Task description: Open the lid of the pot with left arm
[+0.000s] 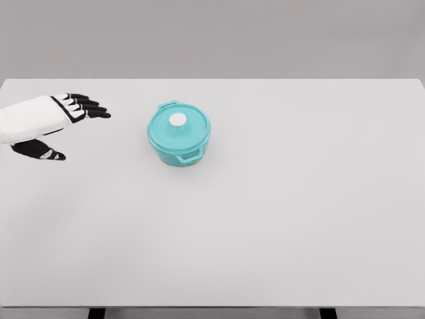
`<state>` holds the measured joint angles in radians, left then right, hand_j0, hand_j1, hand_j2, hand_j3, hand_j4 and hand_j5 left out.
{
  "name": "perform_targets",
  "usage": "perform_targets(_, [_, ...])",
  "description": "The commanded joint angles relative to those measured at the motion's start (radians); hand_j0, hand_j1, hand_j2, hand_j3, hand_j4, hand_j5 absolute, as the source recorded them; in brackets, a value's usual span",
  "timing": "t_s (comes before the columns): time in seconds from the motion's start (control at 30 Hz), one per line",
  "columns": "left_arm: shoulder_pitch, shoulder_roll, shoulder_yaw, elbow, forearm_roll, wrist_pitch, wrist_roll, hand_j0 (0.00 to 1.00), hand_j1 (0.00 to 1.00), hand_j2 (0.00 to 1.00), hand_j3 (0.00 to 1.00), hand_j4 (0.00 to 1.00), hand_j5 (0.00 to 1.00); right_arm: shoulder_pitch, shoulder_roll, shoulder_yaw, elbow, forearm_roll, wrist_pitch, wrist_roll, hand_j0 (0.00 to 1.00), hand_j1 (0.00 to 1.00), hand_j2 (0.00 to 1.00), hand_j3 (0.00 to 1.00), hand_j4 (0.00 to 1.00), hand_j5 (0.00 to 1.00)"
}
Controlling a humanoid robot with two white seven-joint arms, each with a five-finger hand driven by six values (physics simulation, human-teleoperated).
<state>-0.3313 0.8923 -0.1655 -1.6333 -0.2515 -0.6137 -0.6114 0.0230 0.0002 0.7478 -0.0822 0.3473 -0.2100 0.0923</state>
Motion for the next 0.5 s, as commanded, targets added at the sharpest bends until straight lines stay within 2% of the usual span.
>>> perform_targets(0.0, [0.0,-0.001,-0.002,0.0,0.006,0.003,0.0,1.0,1.0,1.0,1.0,1.0,1.0,-0.003,0.0,-0.001,0.002,-0.001,0.0,0.001,1.0,1.0,1.0,1.0,1.0,1.0])
perform_targets(0.2, [-0.012,-0.001,-0.002,-0.002,0.006,0.003,0.0,1.0,1.0,1.0,1.0,1.0,1.0,0.017,0.0,0.001,0.005,0.001,0.0,-0.005,1.0,1.0,1.0,1.0,1.0,1.0])
perform_targets(0.33, [-0.043,-0.047,-0.003,-0.01,0.005,0.003,0.0,1.0,1.0,1.0,1.0,1.0,1.0,0.017,0.0,0.001,0.005,0.001,0.0,-0.005,1.0,1.0,1.0,1.0,1.0,1.0])
perform_targets(0.4, [-0.107,-0.082,-0.035,-0.01,-0.014,0.003,0.0,1.0,1.0,1.0,1.0,1.0,1.0,0.017,0.0,0.001,0.005,0.001,0.0,-0.005,1.0,1.0,1.0,1.0,1.0,1.0])
perform_targets(0.47, [-0.254,-0.075,-0.182,-0.008,0.009,0.003,0.0,1.0,1.0,1.0,1.0,1.0,1.0,0.017,0.0,0.001,0.005,0.001,0.0,-0.005,1.0,1.0,1.0,1.0,1.0,1.0])
